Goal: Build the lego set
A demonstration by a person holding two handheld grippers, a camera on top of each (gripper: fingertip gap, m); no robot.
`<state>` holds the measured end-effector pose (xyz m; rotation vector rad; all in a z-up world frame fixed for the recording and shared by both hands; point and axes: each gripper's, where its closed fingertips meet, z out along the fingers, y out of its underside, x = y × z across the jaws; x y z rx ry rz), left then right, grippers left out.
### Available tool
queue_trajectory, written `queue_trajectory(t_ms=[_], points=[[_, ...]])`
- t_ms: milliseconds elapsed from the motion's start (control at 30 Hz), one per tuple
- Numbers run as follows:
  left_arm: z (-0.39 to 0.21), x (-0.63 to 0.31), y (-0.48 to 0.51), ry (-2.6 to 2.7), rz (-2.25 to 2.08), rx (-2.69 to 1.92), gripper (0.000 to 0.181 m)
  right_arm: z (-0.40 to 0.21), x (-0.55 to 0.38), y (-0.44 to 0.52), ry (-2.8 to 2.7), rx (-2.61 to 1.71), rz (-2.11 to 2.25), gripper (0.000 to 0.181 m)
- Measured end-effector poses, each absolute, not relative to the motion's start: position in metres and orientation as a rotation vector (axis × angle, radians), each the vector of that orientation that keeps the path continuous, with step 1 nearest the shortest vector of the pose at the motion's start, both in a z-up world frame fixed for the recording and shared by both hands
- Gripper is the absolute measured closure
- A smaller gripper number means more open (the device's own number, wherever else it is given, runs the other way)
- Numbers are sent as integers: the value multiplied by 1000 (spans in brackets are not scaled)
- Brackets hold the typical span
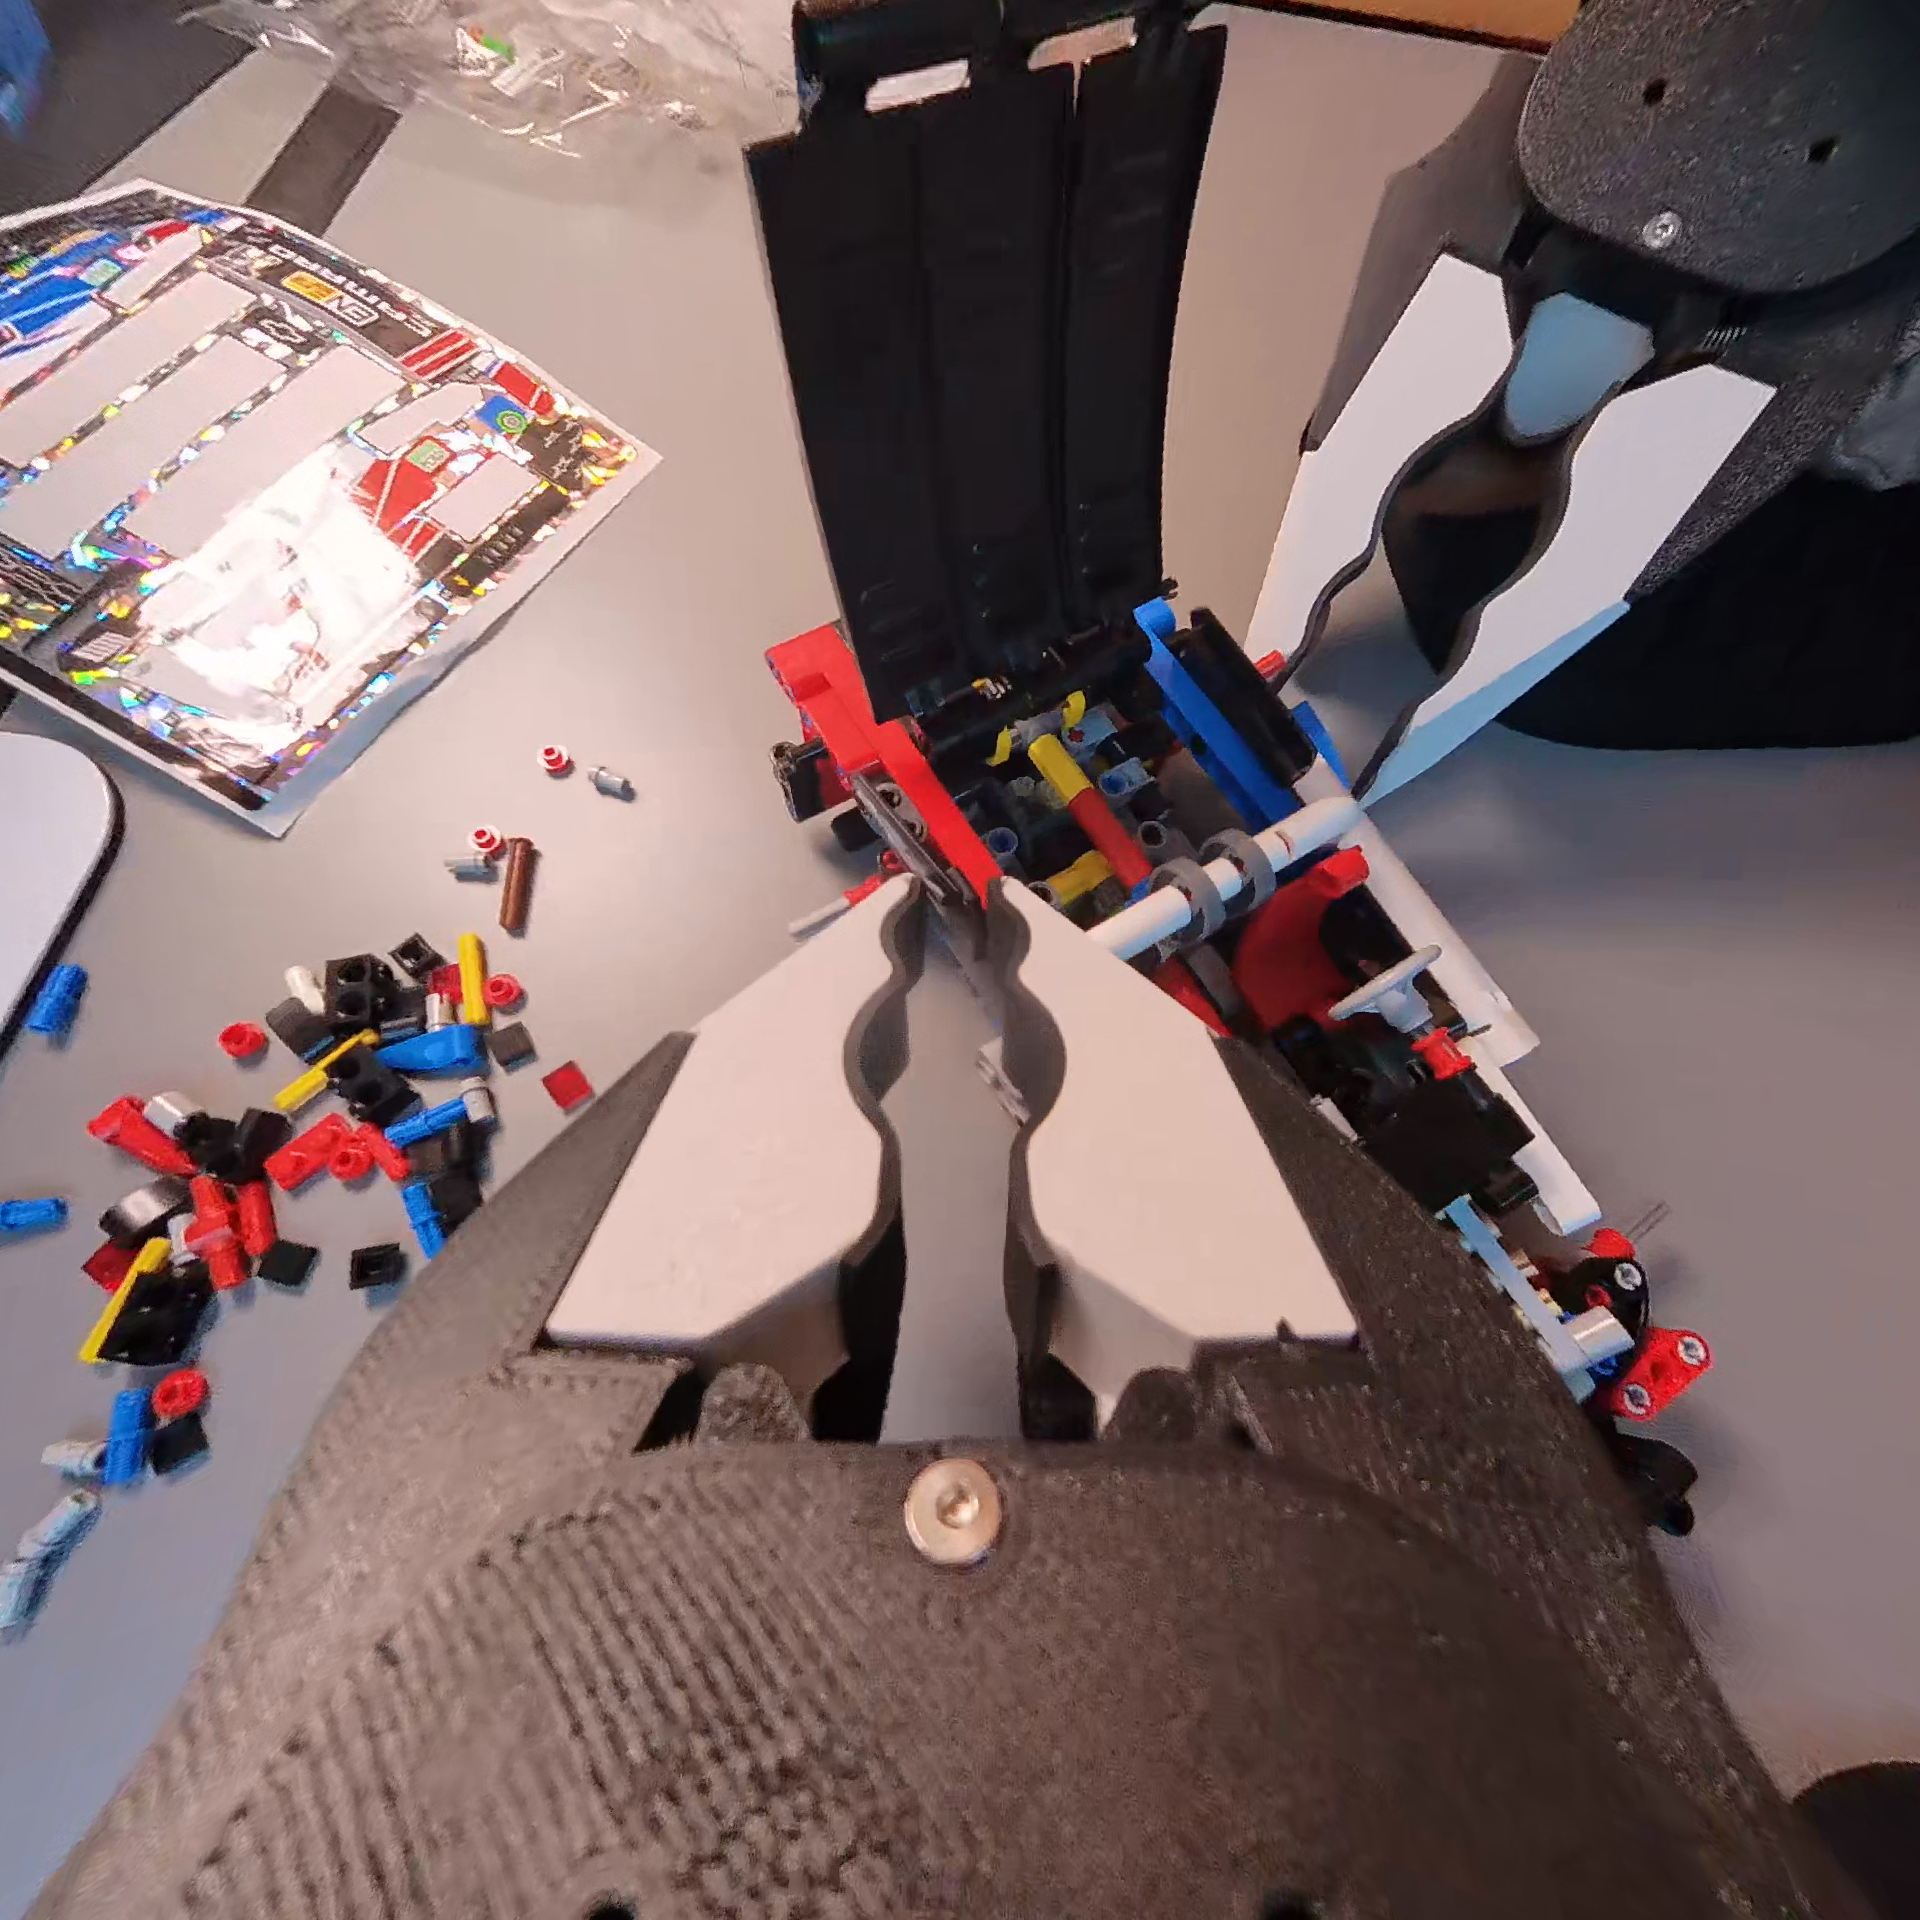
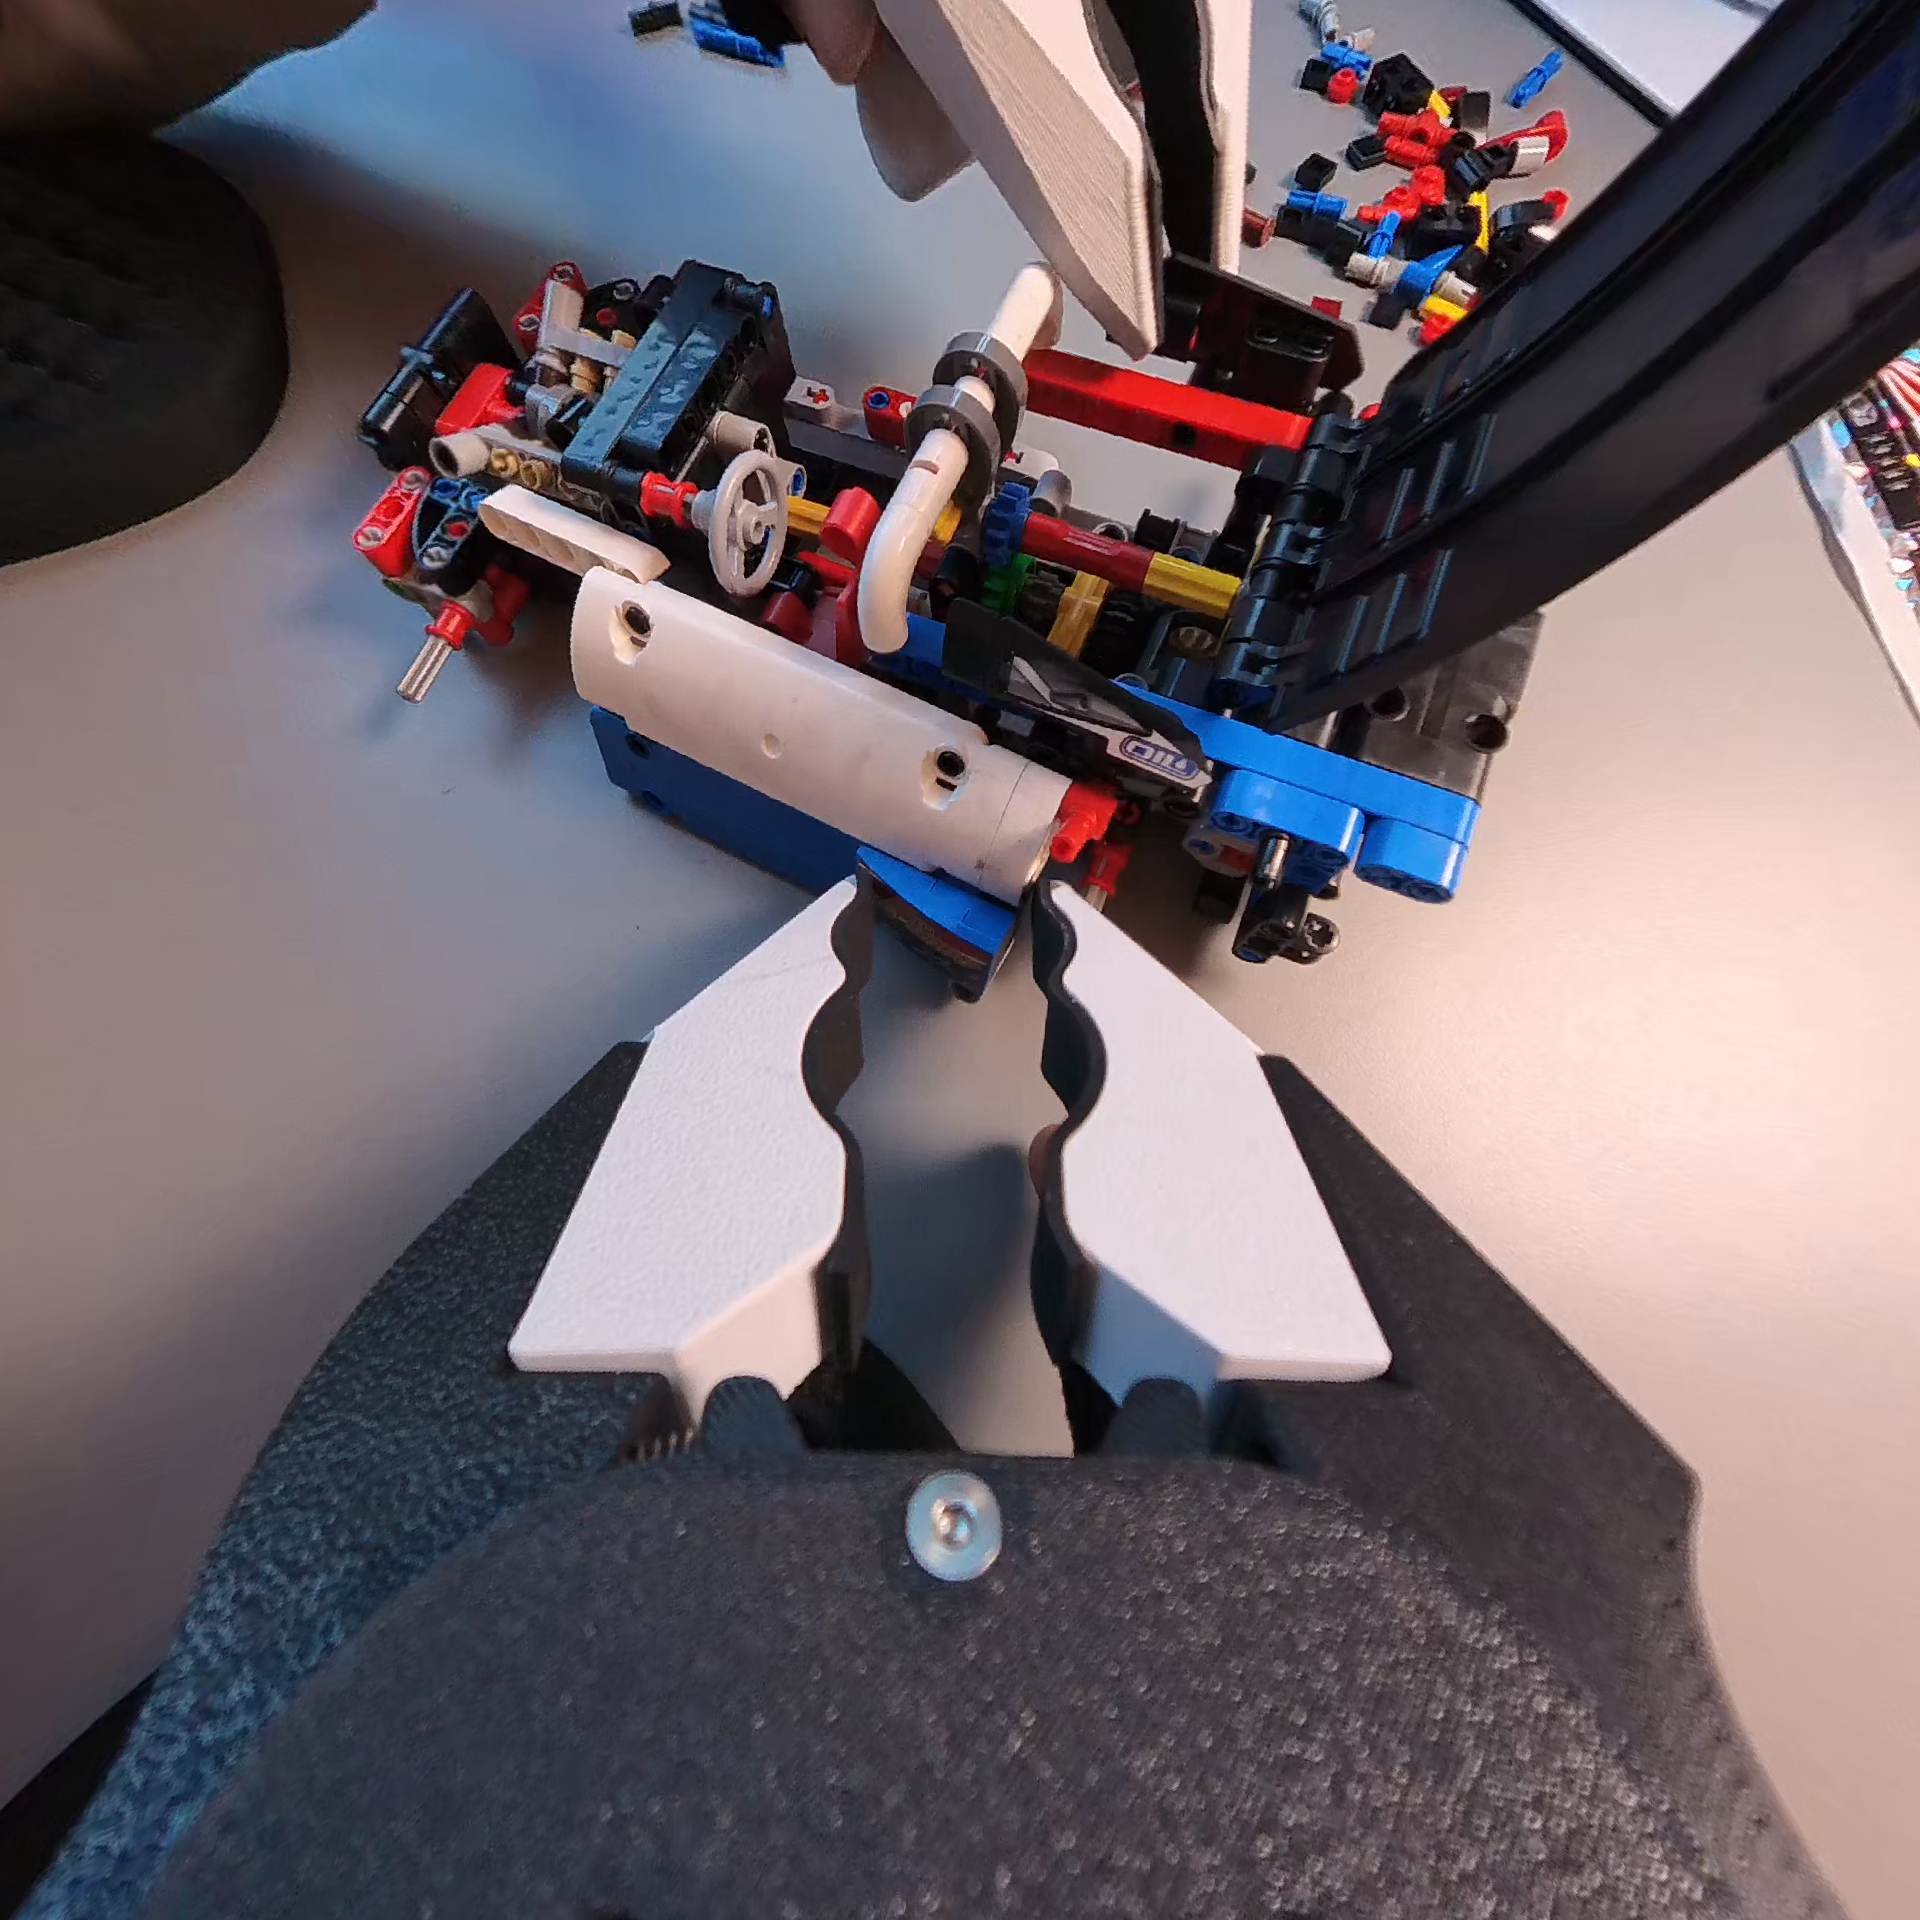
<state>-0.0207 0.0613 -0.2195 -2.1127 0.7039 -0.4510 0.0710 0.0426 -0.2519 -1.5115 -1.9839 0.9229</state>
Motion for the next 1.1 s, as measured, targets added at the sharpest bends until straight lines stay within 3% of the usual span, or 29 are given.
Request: queue_trajectory(t_ms=[1100], points=[[-221, -25, 60, 1324, -670, -1881, 173, -252, 73, 34, -2038, -1487, 1001, 152]])
